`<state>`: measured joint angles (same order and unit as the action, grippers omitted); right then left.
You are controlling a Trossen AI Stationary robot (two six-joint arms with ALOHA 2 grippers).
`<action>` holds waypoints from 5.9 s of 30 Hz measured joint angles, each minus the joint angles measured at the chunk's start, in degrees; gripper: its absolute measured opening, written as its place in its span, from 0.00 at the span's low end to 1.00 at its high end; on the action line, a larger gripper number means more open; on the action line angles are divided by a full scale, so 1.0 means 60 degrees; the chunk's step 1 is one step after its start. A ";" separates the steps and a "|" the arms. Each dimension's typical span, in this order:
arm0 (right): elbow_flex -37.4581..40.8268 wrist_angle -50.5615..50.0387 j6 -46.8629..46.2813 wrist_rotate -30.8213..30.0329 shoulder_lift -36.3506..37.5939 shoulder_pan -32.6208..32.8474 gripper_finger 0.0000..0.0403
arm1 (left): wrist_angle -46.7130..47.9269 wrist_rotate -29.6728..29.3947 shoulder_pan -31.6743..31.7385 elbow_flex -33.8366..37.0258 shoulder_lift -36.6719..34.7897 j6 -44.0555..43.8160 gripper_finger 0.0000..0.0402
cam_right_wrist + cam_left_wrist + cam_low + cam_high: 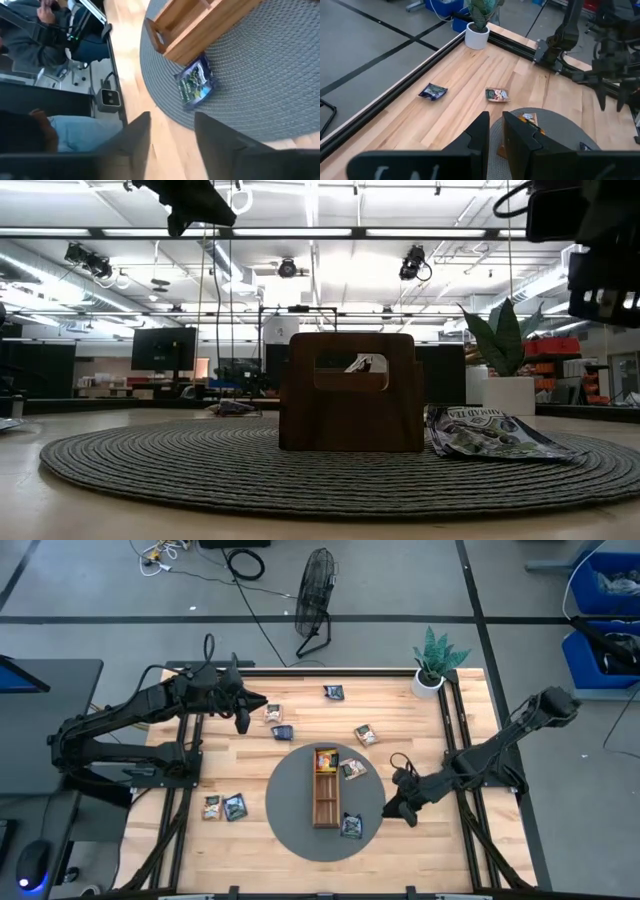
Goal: Pick & Place Tea
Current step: Put the purple tea bag into the middle section of the wooden organizer
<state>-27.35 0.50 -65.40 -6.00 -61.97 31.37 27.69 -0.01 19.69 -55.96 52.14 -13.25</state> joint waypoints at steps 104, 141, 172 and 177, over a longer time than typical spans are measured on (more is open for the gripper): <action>-0.5307 -0.5577 0.4216 0.3136 -0.0987 -0.4269 0.00 | -0.3992 0.5487 -0.0286 -0.0004 0.2909 -0.4321 0.57; -0.9091 -0.7014 0.7257 0.4426 -0.4317 -0.5966 0.00 | -0.7352 0.7209 -0.1197 0.0004 0.5792 -0.7516 0.54; -0.9216 -0.7270 0.7447 0.3761 -0.3292 -0.5966 0.20 | -0.7170 0.6743 -0.1080 -0.0004 0.5578 -0.6428 0.02; -0.9216 -0.6998 0.7017 0.2336 -0.2647 -0.5932 0.29 | -0.7287 0.5509 -0.0757 -0.0007 0.5292 -0.6405 0.02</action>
<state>-82.65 -41.49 -23.30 8.02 -77.86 -4.22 -16.04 33.05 15.15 -56.00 83.89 -51.68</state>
